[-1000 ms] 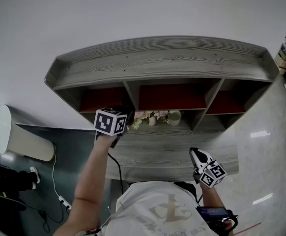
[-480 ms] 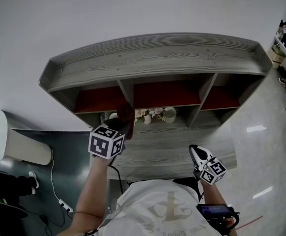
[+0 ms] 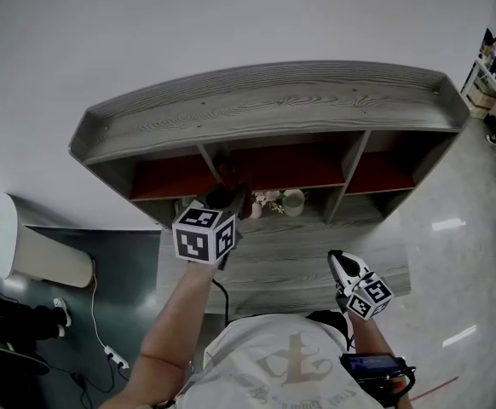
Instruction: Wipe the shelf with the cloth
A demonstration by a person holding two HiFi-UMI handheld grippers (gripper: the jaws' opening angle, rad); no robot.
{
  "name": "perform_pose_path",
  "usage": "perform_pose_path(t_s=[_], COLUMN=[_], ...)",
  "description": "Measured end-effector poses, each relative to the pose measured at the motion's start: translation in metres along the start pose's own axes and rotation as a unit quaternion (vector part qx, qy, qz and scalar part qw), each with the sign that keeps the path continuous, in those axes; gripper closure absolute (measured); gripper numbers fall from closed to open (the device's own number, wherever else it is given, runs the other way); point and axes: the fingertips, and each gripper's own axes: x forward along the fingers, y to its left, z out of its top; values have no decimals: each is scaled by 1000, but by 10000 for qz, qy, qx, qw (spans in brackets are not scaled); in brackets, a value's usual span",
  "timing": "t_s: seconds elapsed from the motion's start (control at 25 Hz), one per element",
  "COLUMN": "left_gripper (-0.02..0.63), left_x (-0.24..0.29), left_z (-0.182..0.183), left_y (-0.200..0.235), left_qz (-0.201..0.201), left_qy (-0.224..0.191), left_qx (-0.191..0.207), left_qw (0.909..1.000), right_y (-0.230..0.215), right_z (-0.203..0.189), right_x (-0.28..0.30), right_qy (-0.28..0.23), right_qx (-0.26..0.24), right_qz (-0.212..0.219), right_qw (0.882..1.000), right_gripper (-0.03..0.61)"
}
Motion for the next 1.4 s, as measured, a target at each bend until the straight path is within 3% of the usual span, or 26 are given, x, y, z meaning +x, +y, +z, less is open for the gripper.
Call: perform_pose_path(t_s=[0.36,0.68,0.88,1.2,1.4], left_gripper=[545,545,545,543,546], left_x=[46,74,87,98,101], left_z=[6,-1,-6,-18,-17], left_y=[5,21,35,44,43], left_qz=[866,1830,2226,2524,2454], left_qy=[9,305,398,664,729], left_qx=[-12,111,-5,-238,-283], left_qw=[9962,9826,9741,9650,9663], right_y=[-27,-58,-77,-102,-113], right_z=[8,20,27,35,38], right_x=[-25,-42,-49,-59,-63], right_qy=[17,76,68,76,31], right_qx=[96,164,234,334,443], right_qz=[-52,-4,26,48,84], right_qw=[9999,9998,9997,9994,9990], right_gripper=[574,574,574,574,574])
